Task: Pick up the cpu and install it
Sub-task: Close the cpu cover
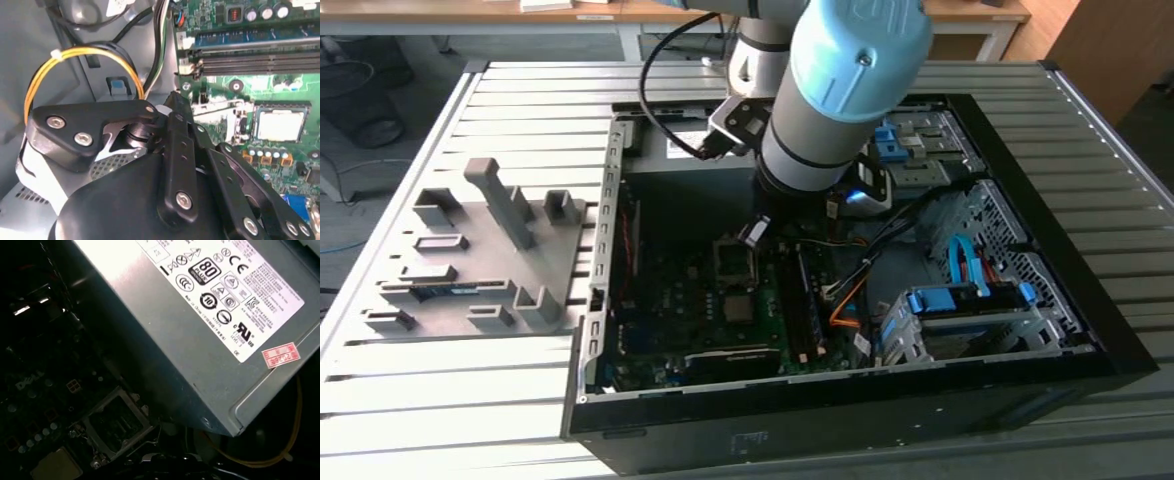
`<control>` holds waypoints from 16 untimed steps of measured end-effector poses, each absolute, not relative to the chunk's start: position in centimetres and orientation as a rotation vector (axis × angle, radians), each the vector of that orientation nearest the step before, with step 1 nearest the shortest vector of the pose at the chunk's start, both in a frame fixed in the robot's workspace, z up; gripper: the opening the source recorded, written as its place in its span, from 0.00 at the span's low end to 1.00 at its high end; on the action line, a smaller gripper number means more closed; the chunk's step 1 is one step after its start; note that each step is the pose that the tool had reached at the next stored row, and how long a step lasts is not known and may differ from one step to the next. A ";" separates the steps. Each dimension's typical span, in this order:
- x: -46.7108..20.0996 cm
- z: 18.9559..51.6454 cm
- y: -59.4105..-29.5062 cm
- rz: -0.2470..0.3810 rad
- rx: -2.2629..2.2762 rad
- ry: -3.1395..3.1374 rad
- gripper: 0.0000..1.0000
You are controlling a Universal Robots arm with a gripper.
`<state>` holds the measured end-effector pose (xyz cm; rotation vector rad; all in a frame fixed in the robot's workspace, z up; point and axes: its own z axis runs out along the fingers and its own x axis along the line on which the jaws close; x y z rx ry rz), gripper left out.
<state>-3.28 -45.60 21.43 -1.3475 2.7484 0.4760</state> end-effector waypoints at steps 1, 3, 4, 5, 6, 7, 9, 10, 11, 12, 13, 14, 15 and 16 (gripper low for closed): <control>-3.3 21.3 -45.6 0.477 -1.348 2.749 0.10; -3.2 20.9 -45.6 0.478 -1.348 2.750 0.10; -3.2 20.7 -45.6 0.478 -1.348 2.751 0.10; -3.2 20.5 -45.6 0.479 -1.348 2.752 0.10; -3.1 20.4 -45.5 0.480 -1.348 2.752 0.10; -3.1 20.2 -45.5 0.481 -1.348 2.753 0.10; -3.0 20.0 -45.3 0.481 -1.348 2.754 0.10; -3.0 19.9 -45.2 0.481 -1.348 2.754 0.10; -3.0 19.9 -45.0 0.481 -1.348 2.753 0.10; -3.0 19.8 -44.9 0.481 -1.348 2.754 0.10; -3.0 19.7 -44.8 0.481 -1.348 2.753 0.10; -3.0 19.6 -44.7 0.481 -1.348 2.753 0.10; -3.0 19.4 -44.6 0.481 -1.348 2.753 0.10; -3.0 19.3 -44.6 0.481 -1.348 2.753 0.10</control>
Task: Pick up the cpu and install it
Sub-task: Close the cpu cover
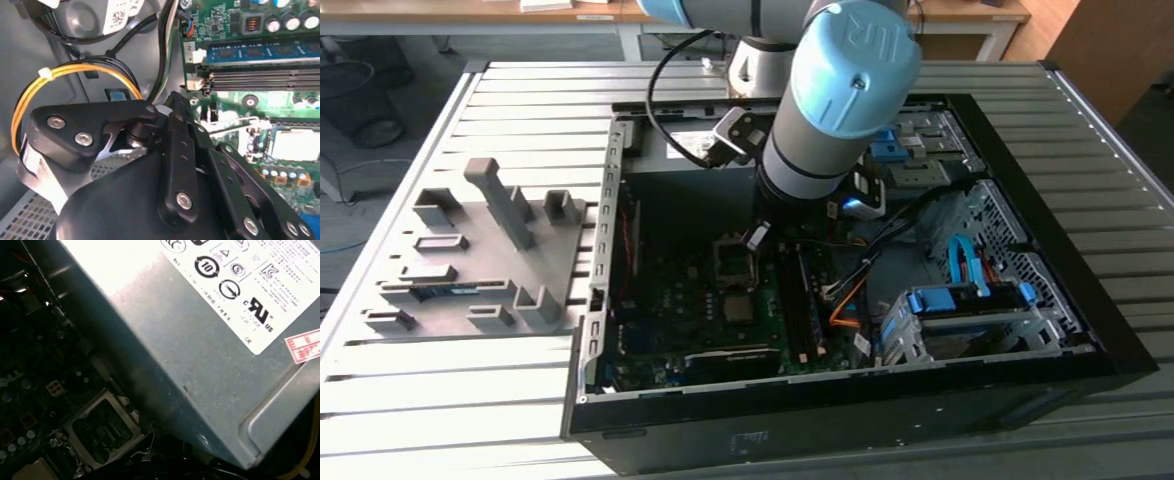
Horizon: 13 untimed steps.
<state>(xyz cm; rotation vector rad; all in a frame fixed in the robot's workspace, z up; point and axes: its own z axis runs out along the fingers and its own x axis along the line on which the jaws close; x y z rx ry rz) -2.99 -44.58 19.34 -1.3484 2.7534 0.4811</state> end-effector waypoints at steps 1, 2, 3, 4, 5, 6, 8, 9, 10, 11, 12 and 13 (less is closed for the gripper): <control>-3.0 19.3 -44.6 0.481 -1.348 2.753 0.10; -3.1 19.3 -44.6 0.481 -1.348 2.754 0.10; -3.3 19.3 -44.6 0.481 -1.348 2.754 0.10; -3.5 19.2 -44.6 0.481 -1.348 2.753 0.10; -3.7 19.2 -44.6 0.481 -1.348 2.753 0.10; -3.9 19.2 -44.6 0.480 -1.348 2.753 0.10; -4.2 19.2 -44.7 0.480 -1.348 2.752 0.10; -4.3 19.2 -44.7 0.479 -1.348 2.751 0.10; -4.4 19.2 -44.8 0.478 -1.348 2.750 0.10; -4.4 19.2 -44.9 0.476 -1.347 2.749 0.10; -4.5 19.3 -44.9 0.475 -1.347 2.747 0.10; -4.5 19.3 -45.0 0.473 -1.347 2.746 0.10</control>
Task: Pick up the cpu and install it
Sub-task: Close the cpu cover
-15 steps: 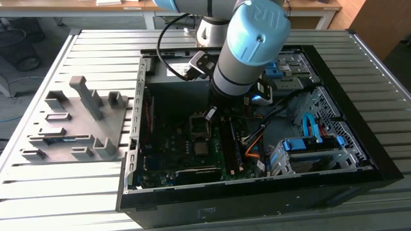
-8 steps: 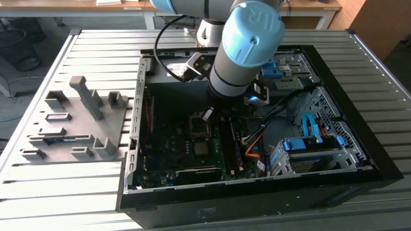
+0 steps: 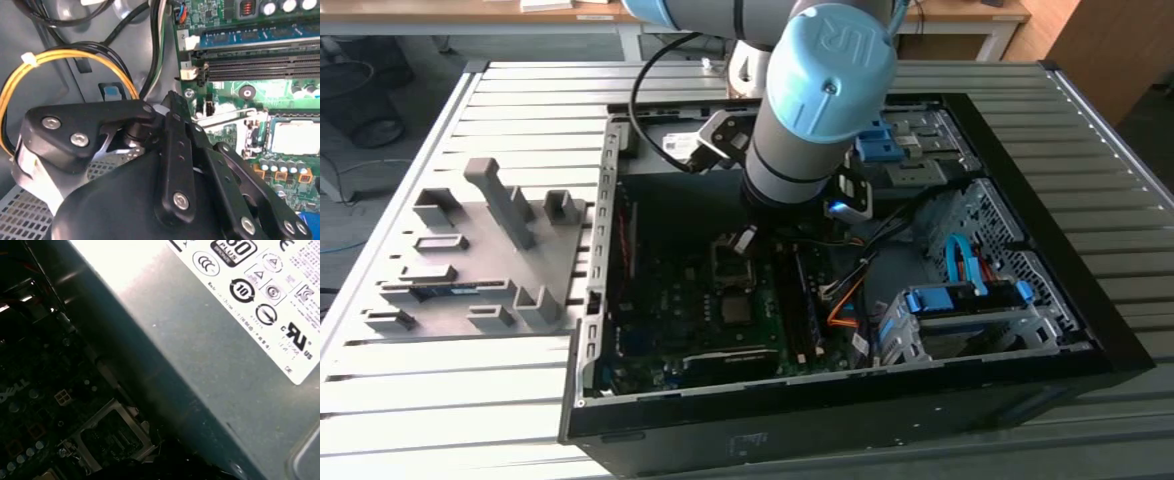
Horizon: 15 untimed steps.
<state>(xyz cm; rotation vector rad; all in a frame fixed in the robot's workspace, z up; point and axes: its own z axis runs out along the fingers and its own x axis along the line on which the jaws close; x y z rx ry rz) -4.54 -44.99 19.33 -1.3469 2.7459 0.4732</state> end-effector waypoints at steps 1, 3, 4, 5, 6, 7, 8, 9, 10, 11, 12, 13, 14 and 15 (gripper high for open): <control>-4.6 19.4 -45.1 0.472 -1.347 2.745 0.10; -4.6 19.5 -45.2 0.471 -1.347 2.743 0.10; -4.6 19.6 -45.3 0.470 -1.347 2.743 0.10; -4.6 19.7 -45.3 0.470 -1.346 2.743 0.10; -4.6 19.7 -45.4 0.470 -1.346 2.742 0.10; -4.6 19.9 -45.4 0.469 -1.346 2.742 0.10; -4.6 20.0 -45.5 0.469 -1.346 2.741 0.10; -4.6 20.1 -45.5 0.468 -1.346 2.741 0.10; -4.6 20.2 -45.6 0.467 -1.346 2.740 0.10; -4.6 20.4 -45.6 0.466 -1.346 2.739 0.10; -4.6 20.6 -45.7 0.466 -1.346 2.738 0.10; -4.6 20.7 -45.7 0.465 -1.345 2.738 0.10; -4.6 20.8 -45.8 0.464 -1.346 2.737 0.10; -4.6 21.0 -45.8 0.464 -1.346 2.737 0.10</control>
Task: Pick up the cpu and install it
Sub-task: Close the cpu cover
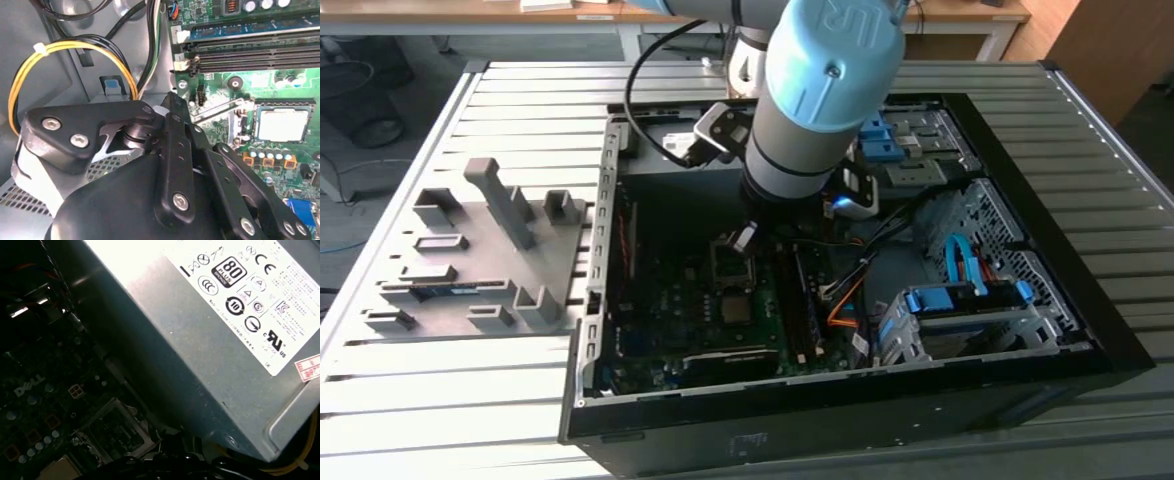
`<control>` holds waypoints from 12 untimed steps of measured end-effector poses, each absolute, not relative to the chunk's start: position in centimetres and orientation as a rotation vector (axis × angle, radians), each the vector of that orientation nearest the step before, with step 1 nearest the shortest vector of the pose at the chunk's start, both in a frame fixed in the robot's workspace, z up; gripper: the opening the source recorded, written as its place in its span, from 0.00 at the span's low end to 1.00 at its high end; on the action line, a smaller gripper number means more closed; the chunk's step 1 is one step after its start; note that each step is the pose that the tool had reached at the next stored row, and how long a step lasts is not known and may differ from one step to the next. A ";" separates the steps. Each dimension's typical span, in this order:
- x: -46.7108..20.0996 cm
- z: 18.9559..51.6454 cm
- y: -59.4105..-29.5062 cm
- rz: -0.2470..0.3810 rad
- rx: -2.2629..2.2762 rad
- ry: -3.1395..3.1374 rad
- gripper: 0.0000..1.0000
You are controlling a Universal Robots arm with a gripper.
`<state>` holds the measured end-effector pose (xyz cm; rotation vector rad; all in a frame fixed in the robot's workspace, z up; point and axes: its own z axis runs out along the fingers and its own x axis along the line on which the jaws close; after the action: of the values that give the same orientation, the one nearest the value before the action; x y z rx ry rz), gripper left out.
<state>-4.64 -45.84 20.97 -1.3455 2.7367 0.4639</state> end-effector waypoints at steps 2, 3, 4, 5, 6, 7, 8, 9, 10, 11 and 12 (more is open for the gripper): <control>-4.7 21.2 -45.9 0.463 -1.345 2.736 0.10; -4.7 21.2 -46.0 0.463 -1.345 2.735 0.10; -4.7 21.3 -46.1 0.462 -1.345 2.735 0.10; -4.7 21.4 -46.1 0.461 -1.345 2.734 0.10; -4.7 21.5 -46.1 0.460 -1.345 2.733 0.10; -4.7 21.7 -46.2 0.460 -1.345 2.733 0.10; -4.7 21.8 -46.2 0.459 -1.345 2.732 0.10; -4.7 22.0 -46.2 0.458 -1.345 2.731 0.10; -4.7 22.1 -46.2 0.457 -1.344 2.730 0.10; -4.7 22.3 -46.3 0.457 -1.344 2.729 0.10; -4.8 22.4 -46.3 0.456 -1.344 2.728 0.10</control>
<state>-4.75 -46.29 22.40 -1.3443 2.7283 0.4558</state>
